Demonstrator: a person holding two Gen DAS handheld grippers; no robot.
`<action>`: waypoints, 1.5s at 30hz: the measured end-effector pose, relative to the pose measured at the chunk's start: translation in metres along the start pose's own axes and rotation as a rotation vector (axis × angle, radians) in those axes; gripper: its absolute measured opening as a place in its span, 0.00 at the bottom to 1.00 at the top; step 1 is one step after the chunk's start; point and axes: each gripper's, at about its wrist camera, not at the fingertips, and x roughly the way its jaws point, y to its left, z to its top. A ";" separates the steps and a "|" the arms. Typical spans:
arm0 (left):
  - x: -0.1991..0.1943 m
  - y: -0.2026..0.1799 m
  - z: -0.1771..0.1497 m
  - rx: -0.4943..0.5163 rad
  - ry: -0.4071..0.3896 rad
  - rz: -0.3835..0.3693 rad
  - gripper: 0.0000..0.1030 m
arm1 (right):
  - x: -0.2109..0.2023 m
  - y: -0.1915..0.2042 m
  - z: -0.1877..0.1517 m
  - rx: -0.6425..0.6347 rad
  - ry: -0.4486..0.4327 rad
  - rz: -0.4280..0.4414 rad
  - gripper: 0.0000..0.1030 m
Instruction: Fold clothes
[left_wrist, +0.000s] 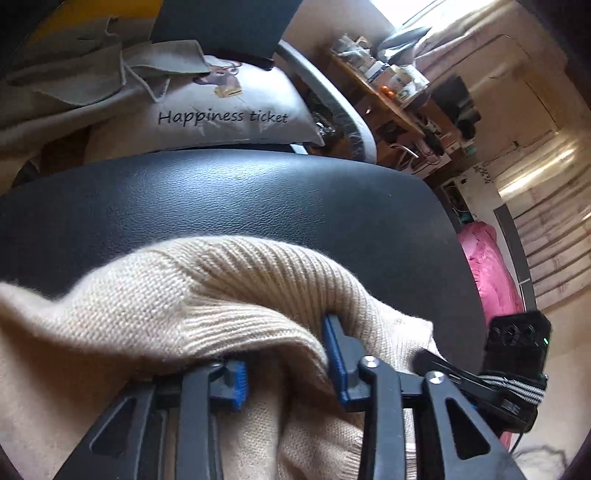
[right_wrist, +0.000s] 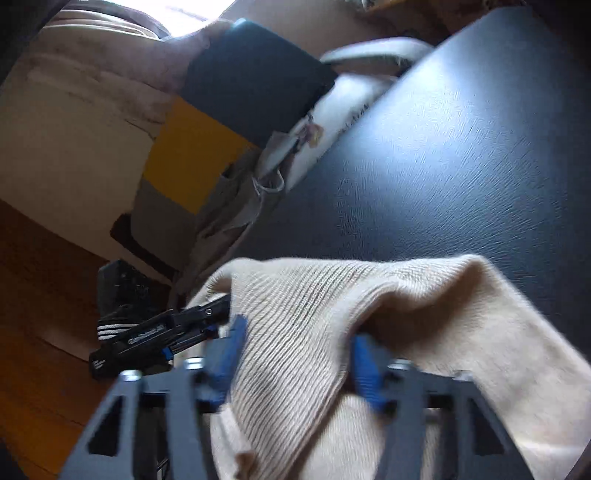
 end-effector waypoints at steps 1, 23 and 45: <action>-0.002 0.001 -0.002 -0.005 -0.011 -0.008 0.15 | 0.005 -0.003 0.001 0.014 0.007 -0.007 0.30; -0.311 -0.095 -0.178 0.269 -0.557 -0.396 0.04 | -0.082 0.146 -0.085 -0.185 -0.148 0.221 0.19; -0.622 -0.165 -0.404 0.428 -1.301 -0.237 0.06 | -0.328 0.384 -0.245 -0.699 -0.504 0.719 0.10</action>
